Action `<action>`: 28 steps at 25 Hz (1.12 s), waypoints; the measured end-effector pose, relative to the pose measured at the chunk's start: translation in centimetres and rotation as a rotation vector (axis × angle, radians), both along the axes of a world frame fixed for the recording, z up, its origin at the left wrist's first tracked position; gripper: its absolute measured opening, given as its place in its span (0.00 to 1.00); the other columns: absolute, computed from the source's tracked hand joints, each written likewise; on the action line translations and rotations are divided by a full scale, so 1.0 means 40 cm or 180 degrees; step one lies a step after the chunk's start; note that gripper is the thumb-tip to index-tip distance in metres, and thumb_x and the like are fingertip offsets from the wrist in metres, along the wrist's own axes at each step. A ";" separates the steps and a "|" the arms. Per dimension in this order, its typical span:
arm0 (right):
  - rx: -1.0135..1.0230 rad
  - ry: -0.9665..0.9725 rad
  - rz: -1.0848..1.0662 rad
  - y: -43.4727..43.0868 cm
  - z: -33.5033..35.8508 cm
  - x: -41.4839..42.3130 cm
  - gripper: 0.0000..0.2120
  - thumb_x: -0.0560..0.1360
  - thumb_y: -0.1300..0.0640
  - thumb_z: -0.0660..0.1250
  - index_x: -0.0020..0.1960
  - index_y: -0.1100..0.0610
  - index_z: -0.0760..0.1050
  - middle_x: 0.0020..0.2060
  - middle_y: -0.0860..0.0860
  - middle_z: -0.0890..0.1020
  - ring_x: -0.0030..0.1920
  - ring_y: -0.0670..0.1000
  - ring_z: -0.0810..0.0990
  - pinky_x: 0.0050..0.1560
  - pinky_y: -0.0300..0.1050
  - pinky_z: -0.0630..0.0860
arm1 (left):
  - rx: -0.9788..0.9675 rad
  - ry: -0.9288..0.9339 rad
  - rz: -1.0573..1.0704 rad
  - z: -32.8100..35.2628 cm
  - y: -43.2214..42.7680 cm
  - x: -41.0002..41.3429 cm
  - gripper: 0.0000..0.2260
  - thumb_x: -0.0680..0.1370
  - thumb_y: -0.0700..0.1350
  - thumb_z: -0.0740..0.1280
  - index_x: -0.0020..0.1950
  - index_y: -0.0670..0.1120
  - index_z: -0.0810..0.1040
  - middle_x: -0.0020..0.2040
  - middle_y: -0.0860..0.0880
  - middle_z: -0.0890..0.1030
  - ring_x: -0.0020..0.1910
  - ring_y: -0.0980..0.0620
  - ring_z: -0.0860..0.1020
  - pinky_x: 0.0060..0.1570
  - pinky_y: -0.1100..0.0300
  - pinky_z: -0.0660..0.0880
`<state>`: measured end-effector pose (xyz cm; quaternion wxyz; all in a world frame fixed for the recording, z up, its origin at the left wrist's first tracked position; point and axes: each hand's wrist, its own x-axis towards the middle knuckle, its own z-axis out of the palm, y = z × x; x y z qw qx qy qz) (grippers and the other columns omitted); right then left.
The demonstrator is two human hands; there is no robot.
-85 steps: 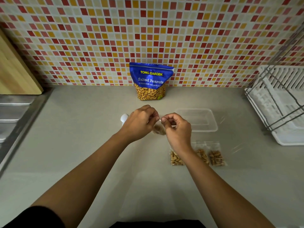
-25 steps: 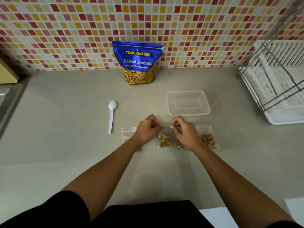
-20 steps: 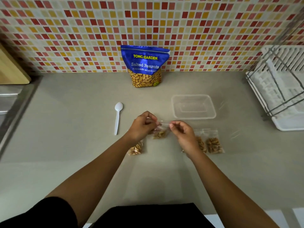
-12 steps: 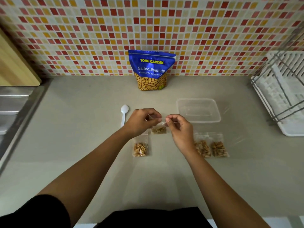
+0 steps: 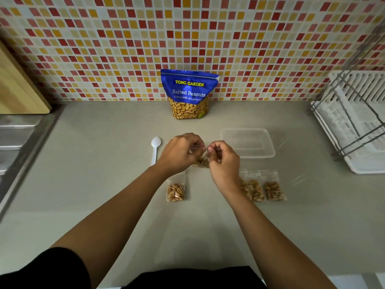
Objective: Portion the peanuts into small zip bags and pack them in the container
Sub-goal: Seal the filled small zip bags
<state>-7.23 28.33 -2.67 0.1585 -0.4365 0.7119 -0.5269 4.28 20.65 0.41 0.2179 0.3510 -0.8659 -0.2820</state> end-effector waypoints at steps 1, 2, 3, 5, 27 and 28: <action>-0.0014 -0.0029 -0.0085 -0.002 0.007 0.003 0.03 0.74 0.64 0.65 0.43 0.58 0.76 0.36 0.45 0.77 0.35 0.43 0.74 0.36 0.29 0.67 | -0.0043 0.0015 0.0044 0.001 0.001 -0.002 0.07 0.74 0.47 0.65 0.45 0.45 0.80 0.43 0.50 0.82 0.44 0.52 0.80 0.46 0.51 0.77; -0.0036 -0.0038 -0.0140 -0.003 0.013 0.004 0.03 0.74 0.64 0.65 0.43 0.58 0.76 0.35 0.45 0.76 0.35 0.43 0.73 0.36 0.28 0.66 | -0.0077 0.0026 0.0083 0.003 0.000 -0.002 0.08 0.74 0.48 0.65 0.45 0.45 0.80 0.43 0.51 0.81 0.44 0.52 0.80 0.45 0.51 0.77; -0.0042 -0.0025 -0.0165 -0.003 0.020 0.003 0.03 0.74 0.65 0.65 0.43 0.58 0.76 0.35 0.46 0.77 0.35 0.43 0.73 0.36 0.28 0.66 | -0.0090 0.0027 0.0108 0.004 -0.003 -0.002 0.07 0.74 0.48 0.66 0.45 0.46 0.81 0.43 0.51 0.82 0.44 0.53 0.80 0.45 0.51 0.77; 0.0007 -0.0042 -0.0135 -0.004 0.028 -0.005 0.03 0.74 0.64 0.65 0.43 0.58 0.76 0.35 0.47 0.77 0.35 0.44 0.74 0.36 0.28 0.67 | -0.0090 -0.0014 0.0104 0.005 -0.013 0.004 0.06 0.75 0.47 0.67 0.45 0.46 0.81 0.44 0.50 0.82 0.44 0.52 0.80 0.45 0.51 0.78; 0.0943 -0.2280 -0.0159 -0.029 -0.089 -0.059 0.09 0.75 0.65 0.66 0.38 0.54 0.75 0.34 0.51 0.79 0.34 0.49 0.79 0.40 0.44 0.78 | 0.3325 0.1116 0.1017 -0.141 0.112 0.079 0.09 0.72 0.33 0.70 0.48 0.43 0.76 0.42 0.42 0.80 0.38 0.49 0.82 0.41 0.59 0.80; 0.1157 -0.2035 -0.0115 -0.023 -0.116 -0.059 0.08 0.74 0.63 0.66 0.38 0.53 0.75 0.36 0.52 0.80 0.36 0.50 0.80 0.42 0.46 0.80 | 0.3261 0.1008 0.1303 -0.156 0.125 0.079 0.07 0.72 0.34 0.71 0.46 0.42 0.76 0.43 0.40 0.81 0.36 0.49 0.81 0.38 0.60 0.80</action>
